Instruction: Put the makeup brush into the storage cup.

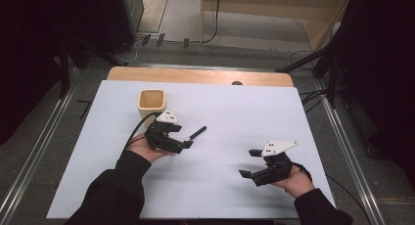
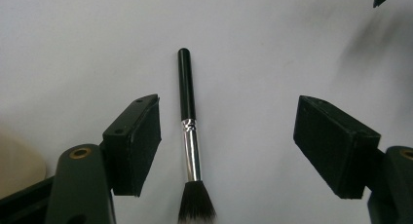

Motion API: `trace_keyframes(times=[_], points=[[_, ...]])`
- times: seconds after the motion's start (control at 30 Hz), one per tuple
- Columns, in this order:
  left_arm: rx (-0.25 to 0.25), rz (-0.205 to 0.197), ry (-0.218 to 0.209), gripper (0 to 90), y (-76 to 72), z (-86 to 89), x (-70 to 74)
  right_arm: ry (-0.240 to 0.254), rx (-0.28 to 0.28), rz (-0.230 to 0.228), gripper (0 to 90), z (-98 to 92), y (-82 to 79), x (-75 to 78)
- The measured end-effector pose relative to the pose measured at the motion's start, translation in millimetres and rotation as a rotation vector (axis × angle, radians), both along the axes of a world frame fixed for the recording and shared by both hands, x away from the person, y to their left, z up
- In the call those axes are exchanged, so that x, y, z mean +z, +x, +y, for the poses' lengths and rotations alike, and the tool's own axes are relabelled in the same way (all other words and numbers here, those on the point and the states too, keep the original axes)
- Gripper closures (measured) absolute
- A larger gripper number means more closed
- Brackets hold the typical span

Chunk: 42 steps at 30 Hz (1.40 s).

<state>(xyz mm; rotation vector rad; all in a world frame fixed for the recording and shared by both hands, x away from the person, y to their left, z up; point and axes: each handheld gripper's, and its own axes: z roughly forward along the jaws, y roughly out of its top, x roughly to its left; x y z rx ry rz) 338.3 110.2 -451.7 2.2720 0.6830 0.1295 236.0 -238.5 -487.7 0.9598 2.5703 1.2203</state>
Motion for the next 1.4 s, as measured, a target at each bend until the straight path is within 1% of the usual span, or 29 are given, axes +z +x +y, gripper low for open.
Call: trace_keyframes(times=[0.03, 0.07, 0.13, 0.27, 0.3, 0.33, 0.37, 0.4, 0.43, 0.47, 0.5, 0.57, 0.6, 0.63, 0.67, 0.73, 0.83, 0.87, 0.97, 1.07, 1.1, 1.13, 1.17, 1.2, 1.23, 1.3, 1.33, 1.37, 1.4], points=[[-0.002, 0.005, 0.006, 26.1, 2.5, -2.4, 1.2, 0.001, -0.003, 0.002, 18.5, -0.2, 0.3, -0.3], [-0.002, 0.005, 0.006, 26.1, 2.5, -2.4, 1.2, 0.001, -0.003, 0.002, 18.5, -0.2, 0.3, -0.3], [0.003, 0.018, 0.003, 26.1, 5.4, -4.7, 2.0, 0.001, -0.004, 0.003, 18.5, -0.4, 0.7, -0.6], [0.009, 0.027, 0.020, 26.1, 7.5, -5.8, 2.2, -0.001, -0.005, 0.008, 18.5, 0.1, 1.0, -1.1], [0.007, 0.042, 0.028, 26.1, 9.1, -6.1, 3.0, -0.004, -0.003, 0.011, 18.5, 0.4, 1.3, -1.3], [0.007, 0.042, 0.028, 26.1, 9.1, -6.1, 3.0, -0.004, -0.003, 0.011, 18.5, 0.4, 1.3, -1.3], [0.010, 0.048, 0.050, 26.1, 10.0, -7.8, 4.1, -0.006, -0.001, 0.012, 18.5, 0.5, 1.3, -1.4], [0.010, 0.052, 0.061, 26.1, 10.3, -8.7, 4.5, -0.006, -0.001, 0.012, 18.5, 0.6, 1.2, -1.5], [0.010, 0.052, 0.061, 26.1, 10.3, -8.7, 4.5, -0.006, -0.001, 0.012, 18.5, 0.6, 1.2, -1.5], [0.004, 0.063, 0.077, 26.1, 11.0, -10.0, 5.8, -0.005, 0.000, 0.012, 18.5, 0.5, 1.2, -1.6], [0.005, 0.076, 0.082, 26.1, 10.9, -11.8, 6.2, -0.005, 0.001, 0.012, 18.5, 0.5, 1.1, -1.6], [-0.001, 0.087, 0.103, 26.1, 10.9, -15.0, 7.2, -0.004, 0.000, 0.013, 18.5, 0.6, 0.9, -1.7], [-0.005, 0.092, 0.136, 26.1, 11.0, -18.8, 7.7, -0.004, 0.001, 0.012, 18.5, 0.6, 0.9, -1.9], [-0.005, 0.092, 0.136, 26.1, 11.0, -18.8, 7.7, -0.004, 0.001, 0.012, 18.5, 0.6, 0.9, -1.9], [-0.011, 0.092, 0.156, 26.1, 11.6, -20.9, 7.7, -0.005, 0.000, 0.014, 18.5, 0.6, 0.7, -1.8], [-0.010, 0.103, 0.170, 26.1, 13.1, -23.3, 8.1, -0.003, 0.000, 0.013, 18.5, 0.6, 0.5, -1.9], [-0.016, 0.124, 0.179, 26.1, 14.9, -26.7, 9.0, -0.005, 0.003, 0.012, 18.5, 0.7, 0.7, -2.3], [-0.015, 0.125, 0.196, 26.2, 15.6, -28.4, 10.0, -0.006, 0.005, 0.012, 18.5, 0.8, 0.8, -2.3], [-0.018, 0.137, 0.209, 26.2, 16.6, -30.4, 10.8, -0.007, 0.006, 0.014, 18.5, 1.0, 0.8, -2.4], [-0.018, 0.148, 0.239, 26.5, 19.1, -32.6, 12.9, -0.010, 0.009, 0.017, 18.5, 1.2, 0.8, -2.6], [-0.013, 0.152, 0.243, 26.5, 19.4, -33.4, 13.4, -0.010, 0.009, 0.017, 18.5, 1.2, 0.8, -2.6], [-0.014, 0.156, 0.269, 26.5, 21.2, -35.8, 15.3, -0.011, 0.011, 0.017, 18.5, 1.3, 0.7, -2.7], [-0.015, 0.157, 0.279, 26.6, 21.5, -36.7, 15.9, -0.010, 0.011, 0.018, 18.5, 1.4, 0.7, -2.7], [-0.015, 0.157, 0.279, 27.0, 21.5, -36.7, 15.9, -0.010, 0.011, 0.018, 18.5, 1.4, 0.7, -2.7], [-0.018, 0.162, 0.296, 27.1, 22.7, -39.0, 16.1, -0.010, 0.012, 0.017, 18.5, 1.4, 0.6, -2.7], [-0.012, 0.179, 0.300, 27.4, 23.6, -40.8, 15.9, -0.010, 0.013, 0.017, 18.5, 1.4, 0.6, -2.7], [-0.012, 0.179, 0.300, 27.6, 23.6, -40.8, 15.9, -0.010, 0.013, 0.017, 18.5, 1.4, 0.6, -2.7], [-0.014, 0.188, 0.328, 27.7, 24.6, -42.2, 14.8, -0.010, 0.013, 0.017, 18.5, 1.4, 0.7, -2.8], [-0.014, 0.188, 0.328, 27.7, 24.6, -42.2, 14.8, -0.010, 0.013, 0.017, 18.5, 1.4, 0.7, -2.8]])
